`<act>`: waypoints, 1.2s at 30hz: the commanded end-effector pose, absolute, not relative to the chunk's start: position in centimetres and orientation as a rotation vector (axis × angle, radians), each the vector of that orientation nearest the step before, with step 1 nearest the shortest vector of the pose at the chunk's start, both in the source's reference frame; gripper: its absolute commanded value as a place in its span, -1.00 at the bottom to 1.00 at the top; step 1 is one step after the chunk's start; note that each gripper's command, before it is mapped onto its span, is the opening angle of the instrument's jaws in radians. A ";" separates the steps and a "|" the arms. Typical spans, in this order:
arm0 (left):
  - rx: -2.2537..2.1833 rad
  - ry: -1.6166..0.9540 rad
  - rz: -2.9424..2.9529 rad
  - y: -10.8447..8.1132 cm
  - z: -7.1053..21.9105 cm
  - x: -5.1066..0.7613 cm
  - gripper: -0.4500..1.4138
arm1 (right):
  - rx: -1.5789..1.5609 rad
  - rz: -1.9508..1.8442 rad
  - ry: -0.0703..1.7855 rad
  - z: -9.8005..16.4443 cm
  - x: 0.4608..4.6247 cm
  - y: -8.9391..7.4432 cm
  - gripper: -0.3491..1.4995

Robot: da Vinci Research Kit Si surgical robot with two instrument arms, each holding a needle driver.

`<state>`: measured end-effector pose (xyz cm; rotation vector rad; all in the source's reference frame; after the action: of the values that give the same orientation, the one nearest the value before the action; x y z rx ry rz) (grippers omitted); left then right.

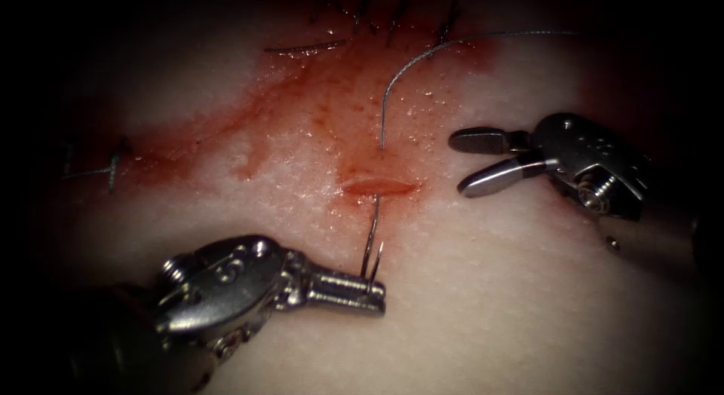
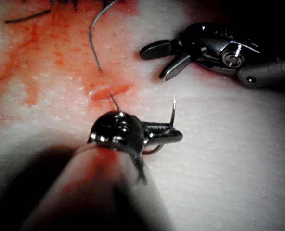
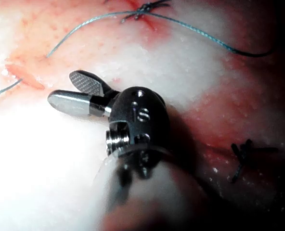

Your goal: Wound Closure

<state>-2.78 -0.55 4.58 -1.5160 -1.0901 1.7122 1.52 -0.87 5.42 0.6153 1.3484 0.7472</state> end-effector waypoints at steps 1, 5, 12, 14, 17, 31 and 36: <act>-1.526 -1.096 1.712 -0.6 4.6 -2.84 -1.00 | 0.649 0.780 1.344 5.4 1.63 -0.9 -0.15; -1.656 -0.925 1.810 -0.5 4.5 -2.87 -1.00 | 0.770 0.914 1.296 5.4 1.67 -1.0 0.22; -1.919 -0.415 2.043 0.0 4.4 -2.96 -1.00 | 0.965 1.169 1.251 5.1 1.69 -0.9 0.00; -1.975 -0.302 2.072 0.1 4.4 -2.99 -1.00 | 0.970 1.193 1.266 5.0 1.69 -0.8 0.09; -2.009 -0.140 2.137 0.2 4.5 -3.02 -1.00 | 0.970 1.229 1.289 5.0 1.69 -0.7 0.24; -1.980 0.176 2.320 -0.3 5.0 -3.24 -1.00 | 1.047 1.495 1.239 5.0 2.01 -0.5 0.82; -1.971 0.195 2.338 -0.3 5.0 -3.30 -1.00 | 1.086 1.454 1.249 5.0 2.17 -0.6 0.60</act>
<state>-3.25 -0.31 4.98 -1.9730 0.2006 2.3432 2.09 -0.58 4.98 1.0814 1.2475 1.4600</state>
